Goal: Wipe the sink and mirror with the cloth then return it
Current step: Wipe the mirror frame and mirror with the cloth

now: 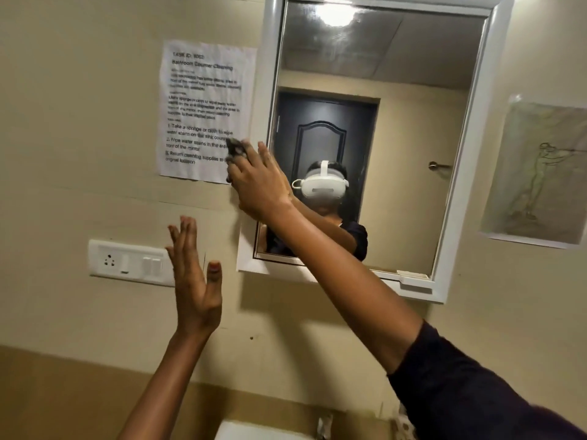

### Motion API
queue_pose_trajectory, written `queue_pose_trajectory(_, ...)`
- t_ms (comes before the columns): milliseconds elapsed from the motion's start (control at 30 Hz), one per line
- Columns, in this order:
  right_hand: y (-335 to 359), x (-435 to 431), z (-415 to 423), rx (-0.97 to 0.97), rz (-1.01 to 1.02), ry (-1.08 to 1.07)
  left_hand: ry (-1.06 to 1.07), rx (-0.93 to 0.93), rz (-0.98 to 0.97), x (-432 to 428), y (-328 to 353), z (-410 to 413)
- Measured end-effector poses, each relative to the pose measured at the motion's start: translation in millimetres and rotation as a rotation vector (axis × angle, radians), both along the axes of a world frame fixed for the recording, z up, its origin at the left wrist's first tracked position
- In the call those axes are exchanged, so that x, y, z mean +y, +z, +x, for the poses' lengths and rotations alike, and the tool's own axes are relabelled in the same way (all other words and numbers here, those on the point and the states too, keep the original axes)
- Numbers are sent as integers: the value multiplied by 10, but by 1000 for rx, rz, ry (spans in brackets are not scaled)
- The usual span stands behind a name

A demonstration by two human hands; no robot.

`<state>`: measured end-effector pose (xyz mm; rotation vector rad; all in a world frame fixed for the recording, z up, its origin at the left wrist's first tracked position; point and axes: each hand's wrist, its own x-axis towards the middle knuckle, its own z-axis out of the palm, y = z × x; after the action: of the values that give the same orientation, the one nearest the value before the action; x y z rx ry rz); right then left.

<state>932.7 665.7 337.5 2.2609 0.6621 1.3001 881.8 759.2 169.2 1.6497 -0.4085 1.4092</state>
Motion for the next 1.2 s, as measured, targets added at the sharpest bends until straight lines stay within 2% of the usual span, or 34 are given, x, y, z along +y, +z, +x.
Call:
queue_pose_trajectory(133, -422, 17, -37, -5, -350, -98, -35, 18, 17, -50, -11, -46)
queue_pose_trajectory(200, -749, -21, -63, 14, -460, -99, -42, 41, 13, -40, -52, -71)
queue_pose_trajectory(400, -1291, -123, -73, 54, -653, -73, -78, 168, 0, 31, -344, -141)
queue_pose_trajectory(500, -1490, -296, -83, 71, -791, -155, -120, 242, -34, 37, -497, -200)
queue_pose_trajectory(600, -1536, -721, -217, 43, -709, -79, -173, 361, -76, -45, -656, -246)
queue_pose_trajectory(667, -1573, -1037, -381, 5, -544, 57, -269, 528, -148, -156, -755, -227)
queue_pose_trajectory(700, -1636, -1150, -498, 33, -415, 115, -394, 654, -204, -254, -784, -221)
queue_pose_trajectory(767, -1813, -1220, -746, 195, -97, 165, -696, 877, -293, -488, -825, -263)
queue_pose_trajectory(800, -1915, -1218, -881, 313, 110, 170, -792, 926, -317, -621, -872, -309)
queue_pose_trajectory(833, -1998, -1211, -1008, 438, 339, 174, -830, 916, -341, -746, -920, -382)
queue_pose_trajectory(900, -2118, -1234, -1190, 667, 793, 177, -743, 799, -361, -952, -1025, -543)
queue_pose_trajectory(1000, -2219, -1316, -1363, 888, 1316, 105, -586, 690, -251, -1110, -1170, -723)
queue_pose_trajectory(1100, -2390, -1404, -1476, 950, 1619, 7, -640, 692, -218, -1227, -1320, -829)
queue_pose_trajectory(1200, -2518, -1429, -1568, 852, 1831, -34, -918, 851, -228, -1390, -1430, -930)
